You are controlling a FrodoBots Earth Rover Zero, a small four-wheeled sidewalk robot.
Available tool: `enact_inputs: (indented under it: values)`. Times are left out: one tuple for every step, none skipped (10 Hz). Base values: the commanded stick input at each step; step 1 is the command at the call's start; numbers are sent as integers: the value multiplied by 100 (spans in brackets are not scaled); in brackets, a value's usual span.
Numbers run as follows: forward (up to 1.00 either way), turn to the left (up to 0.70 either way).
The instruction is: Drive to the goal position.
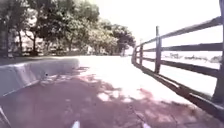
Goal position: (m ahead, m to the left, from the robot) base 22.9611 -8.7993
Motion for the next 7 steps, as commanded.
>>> enact_inputs:
  values:
    - [70,0]
    - [70,0]
    - [70,0]
    - [70,0]
    - [70,0]
    - [70,0]
    - [70,0]
